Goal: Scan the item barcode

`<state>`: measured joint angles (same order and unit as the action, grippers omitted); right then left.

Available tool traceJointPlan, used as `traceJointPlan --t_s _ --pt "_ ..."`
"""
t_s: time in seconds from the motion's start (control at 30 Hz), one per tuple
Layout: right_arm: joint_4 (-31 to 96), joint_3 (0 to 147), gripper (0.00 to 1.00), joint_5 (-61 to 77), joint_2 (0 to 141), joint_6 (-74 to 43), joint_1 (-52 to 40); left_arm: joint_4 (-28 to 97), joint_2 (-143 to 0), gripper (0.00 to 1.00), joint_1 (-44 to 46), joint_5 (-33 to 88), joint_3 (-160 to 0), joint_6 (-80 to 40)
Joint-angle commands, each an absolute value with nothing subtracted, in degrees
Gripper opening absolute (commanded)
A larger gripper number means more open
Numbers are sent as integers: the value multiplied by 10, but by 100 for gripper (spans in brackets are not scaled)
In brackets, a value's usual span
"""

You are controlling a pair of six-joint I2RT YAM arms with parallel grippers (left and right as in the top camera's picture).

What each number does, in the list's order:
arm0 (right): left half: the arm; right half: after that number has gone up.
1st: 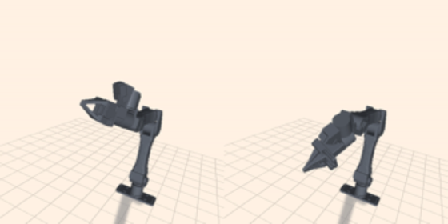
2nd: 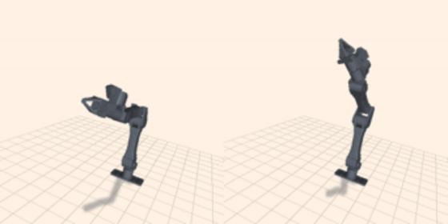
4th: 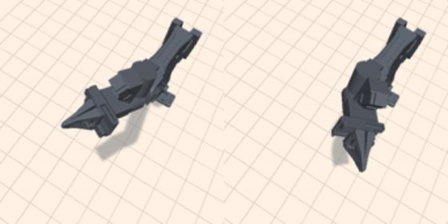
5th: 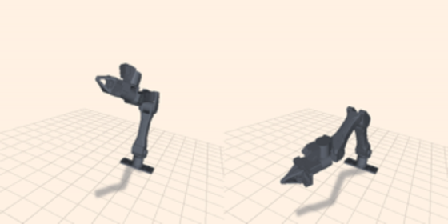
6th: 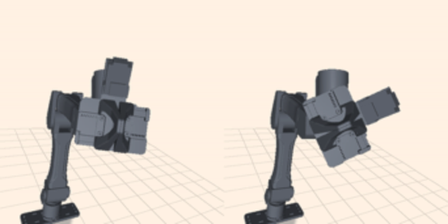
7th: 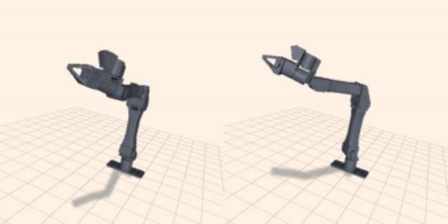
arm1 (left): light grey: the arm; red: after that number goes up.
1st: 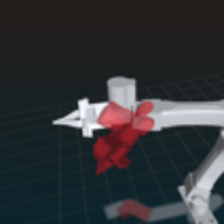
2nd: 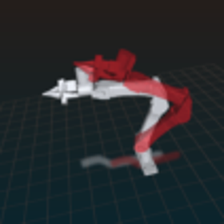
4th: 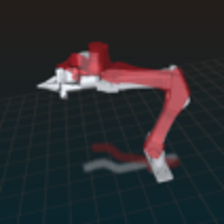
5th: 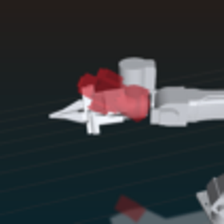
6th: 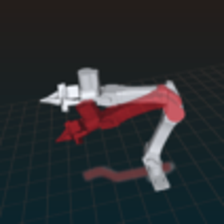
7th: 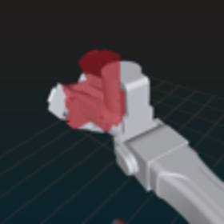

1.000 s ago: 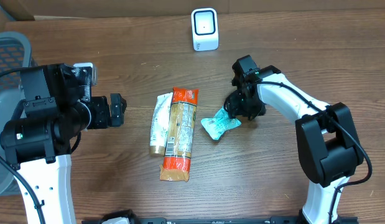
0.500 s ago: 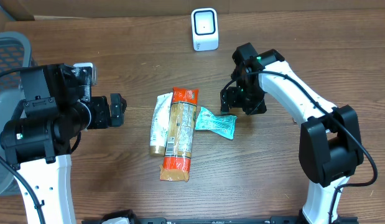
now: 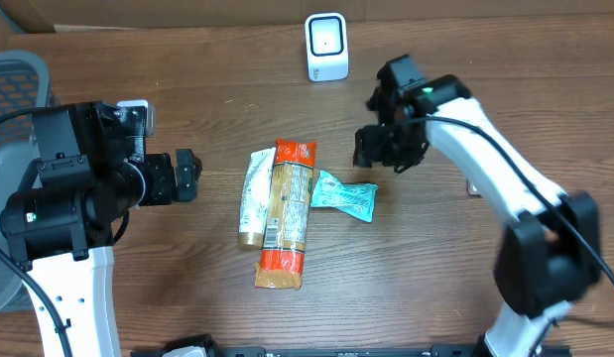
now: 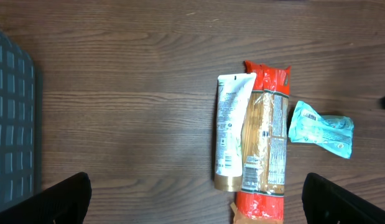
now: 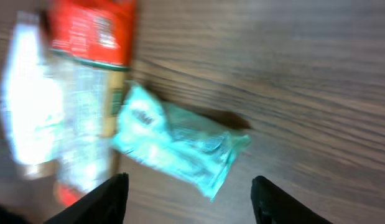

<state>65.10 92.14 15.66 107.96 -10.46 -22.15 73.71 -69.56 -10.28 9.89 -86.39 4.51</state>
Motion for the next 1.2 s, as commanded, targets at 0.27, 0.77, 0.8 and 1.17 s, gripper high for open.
traceJointPlan --t_s 0.27,0.77,0.8,1.17 --pt "648 850 63 173 884 -87 -219 735 -698 100 -106 105 -874 52" --pt "453 622 80 256 853 -90 -219 735 -698 100 -106 105 -874 52" --pt "454 622 82 256 853 -90 -219 735 -698 100 -106 105 -874 52" --pt "424 615 87 258 882 -123 -220 735 -698 100 -106 105 -874 52"
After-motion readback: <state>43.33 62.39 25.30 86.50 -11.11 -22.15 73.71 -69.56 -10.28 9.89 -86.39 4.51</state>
